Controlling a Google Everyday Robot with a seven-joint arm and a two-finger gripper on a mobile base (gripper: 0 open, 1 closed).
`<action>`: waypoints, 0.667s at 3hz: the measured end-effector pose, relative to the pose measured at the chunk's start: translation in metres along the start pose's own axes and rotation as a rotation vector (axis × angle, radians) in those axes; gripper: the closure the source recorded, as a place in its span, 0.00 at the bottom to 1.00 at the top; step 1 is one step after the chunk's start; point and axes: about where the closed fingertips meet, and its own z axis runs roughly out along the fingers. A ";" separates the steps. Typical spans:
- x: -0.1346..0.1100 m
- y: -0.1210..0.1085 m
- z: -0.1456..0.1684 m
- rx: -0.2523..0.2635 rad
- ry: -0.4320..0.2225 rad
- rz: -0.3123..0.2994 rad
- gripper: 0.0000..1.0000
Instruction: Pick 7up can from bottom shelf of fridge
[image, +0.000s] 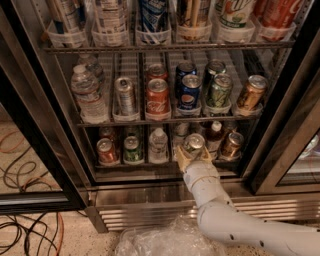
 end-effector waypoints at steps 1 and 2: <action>-0.001 0.001 -0.014 -0.078 0.059 0.070 1.00; 0.002 0.010 -0.029 -0.167 0.123 0.157 1.00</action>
Offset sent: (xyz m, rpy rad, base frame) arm -0.0616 0.0234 -0.0053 0.2699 0.2438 0.3218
